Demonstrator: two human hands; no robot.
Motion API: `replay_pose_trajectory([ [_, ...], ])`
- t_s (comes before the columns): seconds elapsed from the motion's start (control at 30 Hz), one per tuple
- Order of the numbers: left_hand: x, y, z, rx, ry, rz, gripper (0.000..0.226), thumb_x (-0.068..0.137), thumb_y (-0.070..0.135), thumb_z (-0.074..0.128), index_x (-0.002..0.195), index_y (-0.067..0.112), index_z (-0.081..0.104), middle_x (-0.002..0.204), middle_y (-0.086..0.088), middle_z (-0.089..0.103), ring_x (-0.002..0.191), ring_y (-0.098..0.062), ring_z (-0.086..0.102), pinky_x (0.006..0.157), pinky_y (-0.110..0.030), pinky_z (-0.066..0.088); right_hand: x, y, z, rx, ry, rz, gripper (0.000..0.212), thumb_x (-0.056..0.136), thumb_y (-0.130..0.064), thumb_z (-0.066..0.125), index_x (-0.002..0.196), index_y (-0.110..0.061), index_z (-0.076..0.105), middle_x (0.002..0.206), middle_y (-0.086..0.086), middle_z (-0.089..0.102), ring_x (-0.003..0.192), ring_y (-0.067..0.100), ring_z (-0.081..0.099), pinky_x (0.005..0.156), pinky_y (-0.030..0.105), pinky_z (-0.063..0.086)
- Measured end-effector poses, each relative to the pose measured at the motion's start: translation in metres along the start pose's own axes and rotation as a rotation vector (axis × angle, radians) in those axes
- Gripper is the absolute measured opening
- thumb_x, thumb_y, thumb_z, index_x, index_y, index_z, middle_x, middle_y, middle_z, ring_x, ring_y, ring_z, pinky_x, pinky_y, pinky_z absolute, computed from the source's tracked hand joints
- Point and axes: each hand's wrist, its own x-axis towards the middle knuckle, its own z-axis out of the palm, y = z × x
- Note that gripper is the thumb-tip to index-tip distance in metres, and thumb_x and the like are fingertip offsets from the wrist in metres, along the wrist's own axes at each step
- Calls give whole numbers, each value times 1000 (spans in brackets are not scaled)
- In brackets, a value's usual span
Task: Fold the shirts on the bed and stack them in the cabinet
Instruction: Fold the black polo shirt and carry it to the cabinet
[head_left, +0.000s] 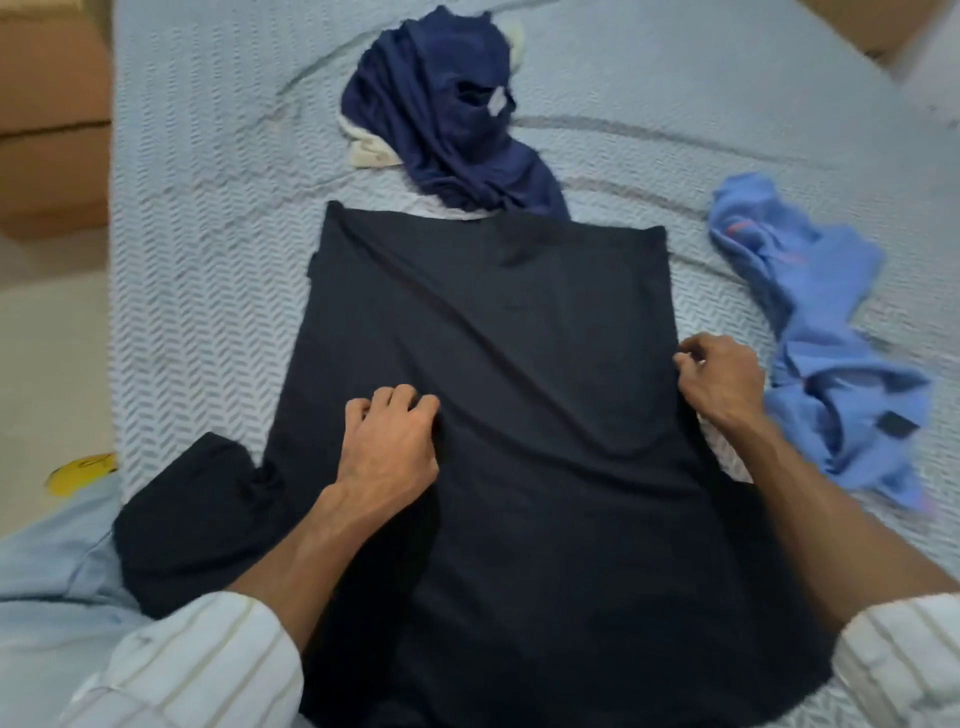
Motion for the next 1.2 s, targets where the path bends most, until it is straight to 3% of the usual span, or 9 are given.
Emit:
replay_pose_trajectory([
  [0.17,60,62,-5,-54,-84,130,25,95,28,52,119,22,59,118,1,59,112,-22,54,95,-40,41,21,30,8,98,-72,-103,2,90,-15,61,88,-14,62,88,15,65,86,37,60,74,39,42],
  [0.33,142,131,3,-155,-132,217,28,95,29,56,119,17,63,118,-4,61,109,-27,54,93,-44,48,27,46,26,172,75,-170,9,84,-22,57,84,-14,61,82,12,65,79,37,58,68,41,41],
  [0.5,236,190,12,-255,-92,228,27,92,30,60,112,13,65,110,-12,60,106,-31,57,88,-40,48,26,52,38,283,158,-180,4,85,-15,61,81,-15,59,79,5,61,77,28,52,71,39,39],
  [0.63,305,230,12,-344,-46,200,33,92,34,63,117,12,61,119,-12,60,109,-32,58,91,-41,48,26,54,43,336,192,-191,8,88,-9,61,83,-15,59,80,1,58,77,22,47,70,30,33],
  [0.8,354,256,8,-315,-35,193,45,88,37,65,122,12,49,125,-11,57,116,-33,53,93,-46,48,24,54,40,403,202,-195,13,94,-14,52,86,-13,61,81,-2,57,77,20,49,71,31,38],
  [0.93,374,264,3,-115,-147,80,52,85,35,68,127,11,50,122,-11,60,116,-34,57,80,-37,47,23,52,36,440,215,-196,13,94,-16,53,86,-12,62,81,-2,57,76,18,50,71,27,38],
  [1.07,377,269,-3,-184,-176,-10,36,79,20,72,112,16,57,107,-4,63,108,-29,60,106,-47,40,22,51,35,468,222,-195,14,92,-23,56,90,-10,64,82,-2,56,77,17,50,71,27,40],
  [1.2,383,281,3,-503,-144,-27,22,72,15,73,84,28,59,84,9,57,97,-20,62,101,-43,48,20,50,36,475,218,-197,34,88,-39,60,99,-7,63,92,0,56,84,15,52,76,29,45],
])
